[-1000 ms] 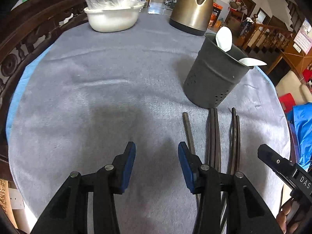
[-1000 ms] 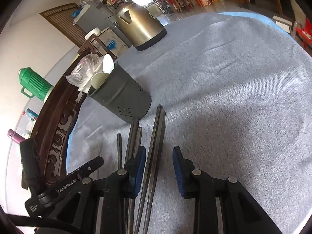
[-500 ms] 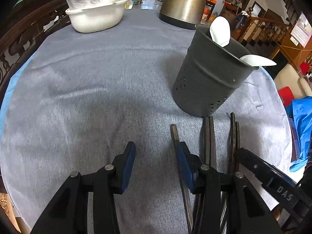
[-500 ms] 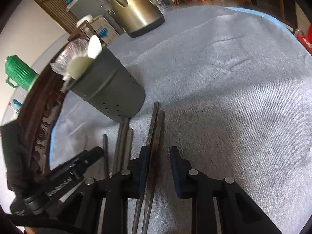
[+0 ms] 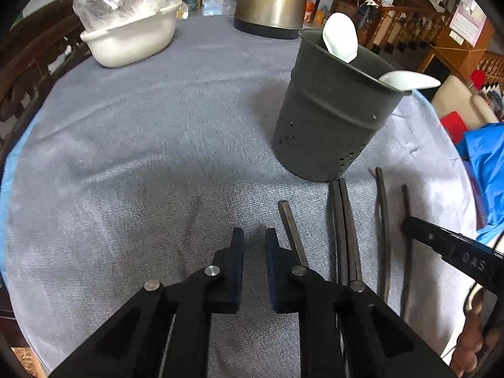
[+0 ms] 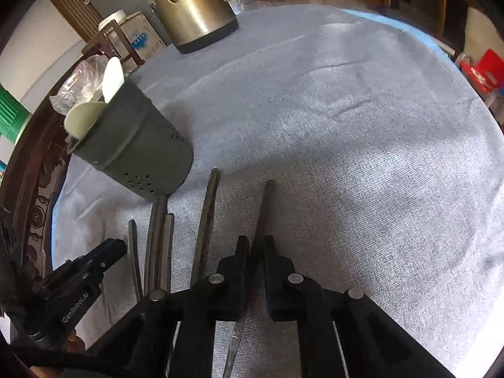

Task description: Organize utensils

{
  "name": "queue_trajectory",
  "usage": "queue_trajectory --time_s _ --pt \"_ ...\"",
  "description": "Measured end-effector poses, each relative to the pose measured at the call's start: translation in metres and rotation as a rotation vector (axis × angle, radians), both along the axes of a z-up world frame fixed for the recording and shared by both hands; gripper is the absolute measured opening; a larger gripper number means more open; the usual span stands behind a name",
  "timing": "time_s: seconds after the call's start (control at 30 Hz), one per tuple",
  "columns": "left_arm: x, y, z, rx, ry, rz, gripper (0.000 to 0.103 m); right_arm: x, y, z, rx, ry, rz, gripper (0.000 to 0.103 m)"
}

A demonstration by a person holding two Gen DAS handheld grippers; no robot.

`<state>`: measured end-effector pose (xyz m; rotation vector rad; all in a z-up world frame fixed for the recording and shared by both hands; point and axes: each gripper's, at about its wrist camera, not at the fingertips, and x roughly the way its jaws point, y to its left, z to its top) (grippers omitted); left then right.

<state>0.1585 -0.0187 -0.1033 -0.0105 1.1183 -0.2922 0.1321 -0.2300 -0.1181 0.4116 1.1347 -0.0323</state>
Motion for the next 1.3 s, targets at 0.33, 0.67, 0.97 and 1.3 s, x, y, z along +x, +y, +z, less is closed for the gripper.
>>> queue_trajectory --time_s 0.33,0.67,0.97,1.3 --pt "0.005 0.004 0.012 -0.120 0.047 0.020 0.028 0.027 0.008 0.002 -0.046 0.020 0.031 0.013" --pt "0.020 -0.011 0.005 -0.054 0.060 0.067 0.019 0.026 0.011 -0.001 -0.080 0.013 0.079 0.012" --pt "0.017 0.007 0.027 -0.110 -0.007 0.102 0.008 0.007 -0.002 0.009 0.013 -0.064 0.074 0.006" --pt "-0.011 0.031 0.103 -0.197 -0.230 0.146 0.005 -0.027 -0.016 0.065 0.091 -0.281 0.057 0.006"
